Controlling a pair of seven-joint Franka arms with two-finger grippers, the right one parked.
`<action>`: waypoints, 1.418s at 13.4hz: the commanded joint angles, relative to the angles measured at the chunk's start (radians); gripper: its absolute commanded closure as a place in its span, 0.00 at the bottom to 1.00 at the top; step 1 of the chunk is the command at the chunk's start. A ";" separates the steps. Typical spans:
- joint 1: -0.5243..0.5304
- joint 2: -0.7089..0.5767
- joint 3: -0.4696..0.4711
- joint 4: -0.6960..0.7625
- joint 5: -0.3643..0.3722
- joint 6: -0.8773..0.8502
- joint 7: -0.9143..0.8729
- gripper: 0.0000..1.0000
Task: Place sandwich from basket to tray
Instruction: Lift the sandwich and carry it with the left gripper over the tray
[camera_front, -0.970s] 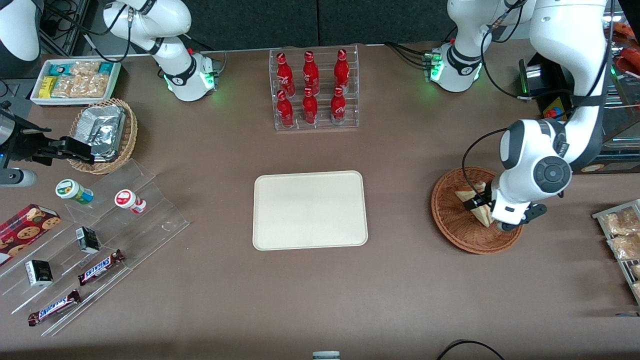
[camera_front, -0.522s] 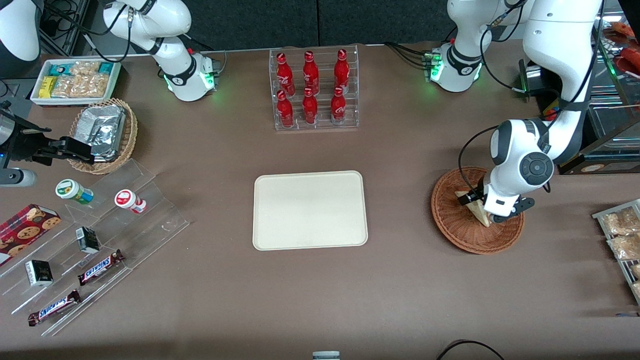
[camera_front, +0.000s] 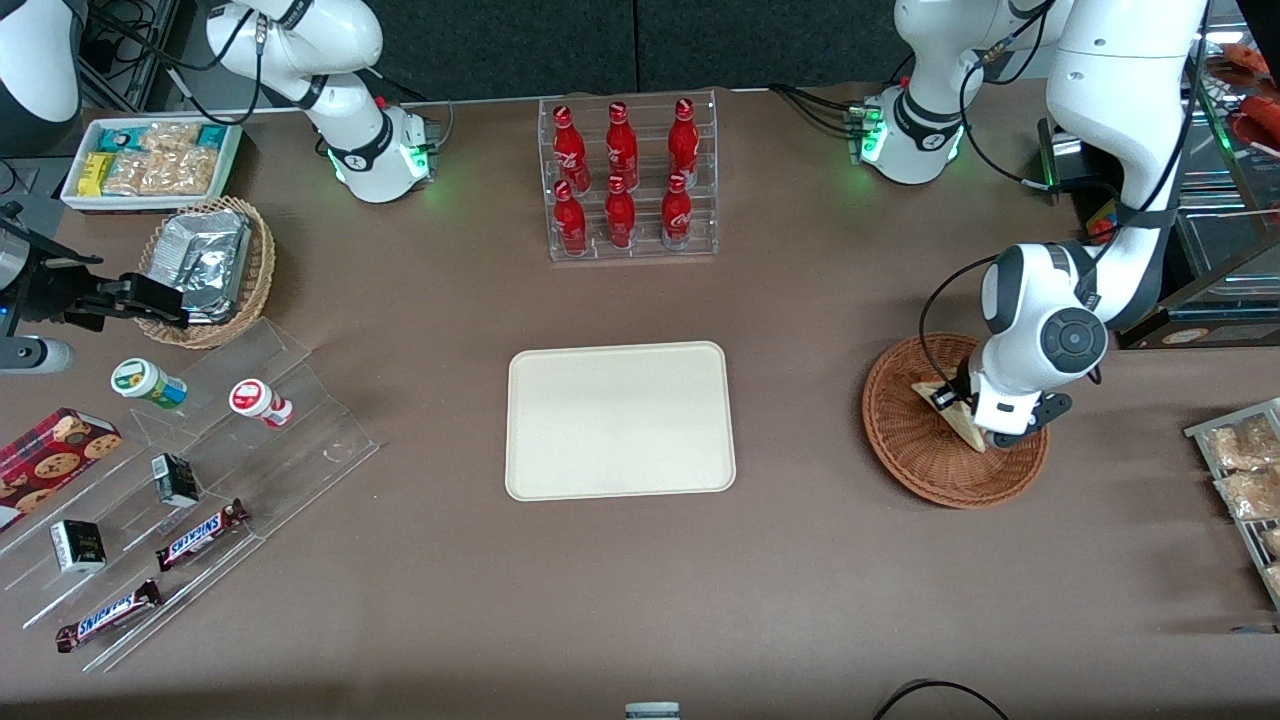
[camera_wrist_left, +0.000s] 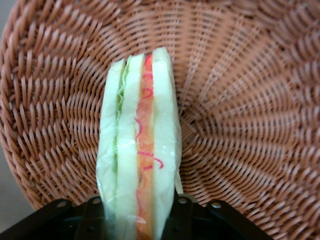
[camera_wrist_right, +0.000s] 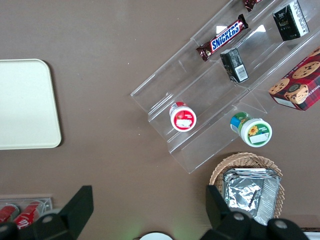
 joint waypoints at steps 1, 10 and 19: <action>0.000 -0.030 -0.003 0.103 -0.008 -0.135 -0.033 0.95; -0.193 -0.010 -0.015 0.557 -0.088 -0.593 -0.234 0.90; -0.527 0.283 -0.046 0.934 -0.096 -0.585 -0.292 0.90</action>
